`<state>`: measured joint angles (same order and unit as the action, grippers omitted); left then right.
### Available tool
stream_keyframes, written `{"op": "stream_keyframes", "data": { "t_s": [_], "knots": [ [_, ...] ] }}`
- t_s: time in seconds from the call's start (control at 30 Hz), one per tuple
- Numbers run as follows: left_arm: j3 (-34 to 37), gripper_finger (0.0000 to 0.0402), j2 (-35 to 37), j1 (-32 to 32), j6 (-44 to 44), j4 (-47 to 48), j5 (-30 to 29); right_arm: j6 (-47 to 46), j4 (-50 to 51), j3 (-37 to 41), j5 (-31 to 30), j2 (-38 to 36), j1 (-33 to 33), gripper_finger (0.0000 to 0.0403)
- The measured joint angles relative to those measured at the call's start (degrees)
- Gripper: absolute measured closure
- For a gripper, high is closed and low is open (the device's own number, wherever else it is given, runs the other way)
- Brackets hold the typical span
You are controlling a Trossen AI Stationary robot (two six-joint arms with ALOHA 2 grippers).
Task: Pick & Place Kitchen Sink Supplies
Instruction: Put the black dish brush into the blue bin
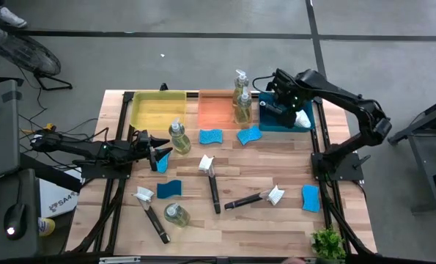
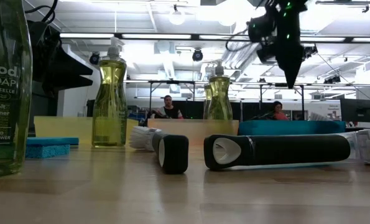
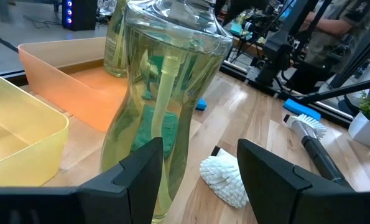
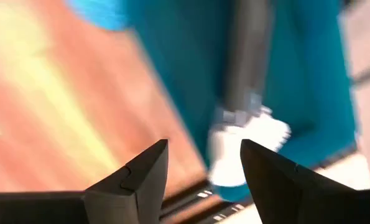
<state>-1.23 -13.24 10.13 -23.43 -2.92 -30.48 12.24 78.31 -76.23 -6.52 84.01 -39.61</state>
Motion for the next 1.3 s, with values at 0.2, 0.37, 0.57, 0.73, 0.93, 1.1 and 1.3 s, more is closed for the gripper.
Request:
{"op": "stream_keyframes", "data": {
  "t_s": [0.2,0.37,0.57,0.73,0.93,1.1,1.3],
  "knots": [
    [0.0,0.0199,0.0,0.0,0.0,0.0,0.0,3.0,3.1,0.0,9.8,-2.8,6.2,0.0208],
    [0.0,0.0199,0.0,0.0,0.0,0.0,0.0,3.2,4.9,0.0,13.8,-3.2,13.1,0.0209],
    [0.0,0.0199,0.0,0.0,0.0,0.0,0.0,3.2,4.6,0.3,13.6,-3.2,22.6,0.0212],
    [0.0,0.0199,0.0,0.0,0.0,0.0,0.0,1.3,-0.1,4.2,13.5,-3.1,31.9,0.0209],
    [0.0,0.0199,0.0,0.0,0.0,0.0,0.0,-7.1,-13.7,11.6,13.6,-2.8,43.2,0.0196],
    [0.0,0.0199,0.0,0.0,0.0,0.0,0.0,-13.0,-23.6,16.7,13.4,-0.1,49.5,0.0166],
    [0.0,0.0199,0.0,0.0,0.0,0.0,0.0,-14.8,-32.8,19.0,12.6,5.7,54.2,0.0133]
  ]
}}
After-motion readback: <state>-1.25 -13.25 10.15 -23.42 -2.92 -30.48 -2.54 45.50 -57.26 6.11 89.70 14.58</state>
